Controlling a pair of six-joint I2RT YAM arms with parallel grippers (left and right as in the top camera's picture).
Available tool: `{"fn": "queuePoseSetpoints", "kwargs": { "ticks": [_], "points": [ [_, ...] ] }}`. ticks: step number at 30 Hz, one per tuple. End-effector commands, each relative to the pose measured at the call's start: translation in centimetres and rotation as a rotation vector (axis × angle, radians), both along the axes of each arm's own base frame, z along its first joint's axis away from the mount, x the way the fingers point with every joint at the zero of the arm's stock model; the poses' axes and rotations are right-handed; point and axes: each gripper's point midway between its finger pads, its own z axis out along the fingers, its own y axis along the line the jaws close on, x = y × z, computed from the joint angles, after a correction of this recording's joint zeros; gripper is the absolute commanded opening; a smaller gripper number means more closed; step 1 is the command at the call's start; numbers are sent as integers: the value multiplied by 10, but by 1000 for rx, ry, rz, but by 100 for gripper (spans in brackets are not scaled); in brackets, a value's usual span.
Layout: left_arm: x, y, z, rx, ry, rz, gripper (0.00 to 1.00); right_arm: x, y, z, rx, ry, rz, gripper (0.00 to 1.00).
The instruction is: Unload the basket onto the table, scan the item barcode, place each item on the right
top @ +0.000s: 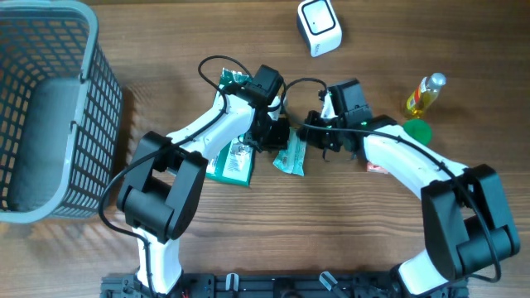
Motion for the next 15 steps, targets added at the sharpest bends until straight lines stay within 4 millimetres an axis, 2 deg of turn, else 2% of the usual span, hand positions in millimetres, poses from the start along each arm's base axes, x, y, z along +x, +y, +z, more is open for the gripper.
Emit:
{"fn": "queuePoseSetpoints", "kwargs": {
  "ticks": [1, 6, 8, 10, 12, 15],
  "points": [
    [-3, 5, -10, 31, 13, 6, 15, -1, 3, 3, 12, -8, 17, 4],
    [-1, 8, -12, 53, 1, 9, 13, -1, 2, 3, 10, -5, 17, 4],
    [0, 9, -12, 56, -2, 12, 6, -1, 3, 3, 10, -5, 18, 4],
    [6, 13, -5, 50, -14, 26, 4, -1, 2, 3, 9, -6, 19, 4],
    [19, 22, 12, 41, -43, 57, 4, -1, 2, 2, 6, -7, 17, 4],
    [41, 39, 51, 3, -103, 123, 4, -1, 1, 2, 4, -8, 15, 4]
  ]
}}
